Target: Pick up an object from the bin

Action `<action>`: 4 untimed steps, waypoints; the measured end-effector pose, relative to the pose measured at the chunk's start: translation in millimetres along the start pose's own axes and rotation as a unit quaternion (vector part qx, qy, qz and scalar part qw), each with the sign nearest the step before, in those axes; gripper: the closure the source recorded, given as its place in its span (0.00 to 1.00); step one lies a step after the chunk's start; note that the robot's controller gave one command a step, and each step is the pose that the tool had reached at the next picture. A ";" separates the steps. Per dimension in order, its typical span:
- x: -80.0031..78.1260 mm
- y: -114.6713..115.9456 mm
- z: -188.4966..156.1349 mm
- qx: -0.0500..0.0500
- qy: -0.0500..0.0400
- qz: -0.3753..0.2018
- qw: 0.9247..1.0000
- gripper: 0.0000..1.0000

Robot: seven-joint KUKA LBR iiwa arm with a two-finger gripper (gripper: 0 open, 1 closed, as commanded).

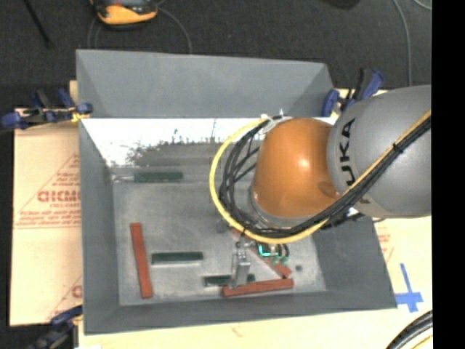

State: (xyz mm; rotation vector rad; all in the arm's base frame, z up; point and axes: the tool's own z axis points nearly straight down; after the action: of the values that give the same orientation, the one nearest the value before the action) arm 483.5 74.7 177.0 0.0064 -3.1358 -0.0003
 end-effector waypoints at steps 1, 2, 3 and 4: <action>-1.8 -0.3 -4.1 0.000 -0.004 0.001 1.000 0.00; -22.5 -6.3 44.0 -0.001 -0.008 -0.004 1.000 0.00; -24.6 2.4 96.9 -0.001 -0.005 0.024 1.000 0.00; -31.9 6.9 117.1 0.000 0.002 0.026 1.000 0.00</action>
Offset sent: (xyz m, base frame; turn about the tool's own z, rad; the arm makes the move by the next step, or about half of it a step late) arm 0.0362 -0.0122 -0.0971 -0.0200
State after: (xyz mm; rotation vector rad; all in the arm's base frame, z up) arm 514.6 81.7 59.7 -0.0749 -3.1313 0.0004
